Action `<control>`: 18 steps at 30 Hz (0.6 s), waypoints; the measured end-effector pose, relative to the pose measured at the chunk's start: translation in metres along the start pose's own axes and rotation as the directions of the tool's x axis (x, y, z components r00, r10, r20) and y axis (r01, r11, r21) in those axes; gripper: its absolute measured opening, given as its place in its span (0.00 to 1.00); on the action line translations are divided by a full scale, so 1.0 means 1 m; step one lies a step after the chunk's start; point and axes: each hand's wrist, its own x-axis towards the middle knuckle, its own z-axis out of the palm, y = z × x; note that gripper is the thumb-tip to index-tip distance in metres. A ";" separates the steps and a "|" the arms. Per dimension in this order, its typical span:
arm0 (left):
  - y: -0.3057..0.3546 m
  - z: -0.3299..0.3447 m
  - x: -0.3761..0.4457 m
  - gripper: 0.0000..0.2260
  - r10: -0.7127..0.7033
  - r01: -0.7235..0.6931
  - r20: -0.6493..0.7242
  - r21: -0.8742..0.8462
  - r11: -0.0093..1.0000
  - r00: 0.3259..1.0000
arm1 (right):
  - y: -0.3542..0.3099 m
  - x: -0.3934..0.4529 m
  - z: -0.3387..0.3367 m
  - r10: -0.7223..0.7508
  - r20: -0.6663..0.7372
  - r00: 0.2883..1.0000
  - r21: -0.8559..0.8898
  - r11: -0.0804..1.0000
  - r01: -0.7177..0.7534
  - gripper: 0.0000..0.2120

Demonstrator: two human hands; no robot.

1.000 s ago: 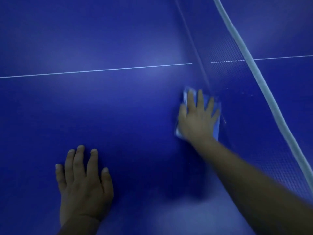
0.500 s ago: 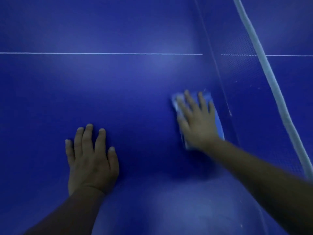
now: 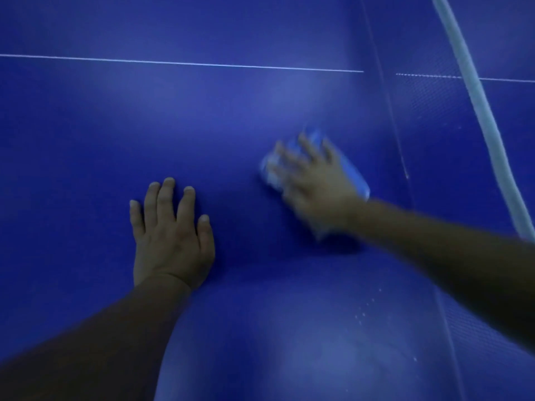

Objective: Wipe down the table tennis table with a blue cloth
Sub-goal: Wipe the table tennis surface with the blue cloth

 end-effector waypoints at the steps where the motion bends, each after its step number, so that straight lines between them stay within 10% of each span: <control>1: 0.000 0.000 0.000 0.28 -0.003 0.003 0.003 -0.005 1.000 1.000 | -0.024 -0.042 0.005 -0.123 -0.008 0.992 0.029 0.992 0.123 0.26; 5: -0.001 0.001 0.001 0.28 -0.001 0.001 0.003 -0.027 1.000 1.000 | -0.055 -0.138 0.015 -0.272 0.036 0.962 0.137 0.954 0.265 0.24; 9: 0.000 0.001 0.001 0.29 0.003 -0.004 -0.022 -0.033 0.999 1.000 | -0.027 -0.010 0.006 0.176 -0.062 0.982 0.142 0.976 -0.166 0.25; 13: -0.001 0.003 0.000 0.29 0.008 -0.009 -0.053 -0.019 1.000 0.999 | 0.052 0.086 -0.006 0.575 0.034 0.818 0.213 0.795 -0.568 0.26; 18: -0.002 0.005 0.002 0.28 0.011 -0.012 -0.034 -0.016 1.000 0.999 | 0.063 -0.026 0.008 0.818 0.011 0.575 0.191 0.563 -0.804 0.28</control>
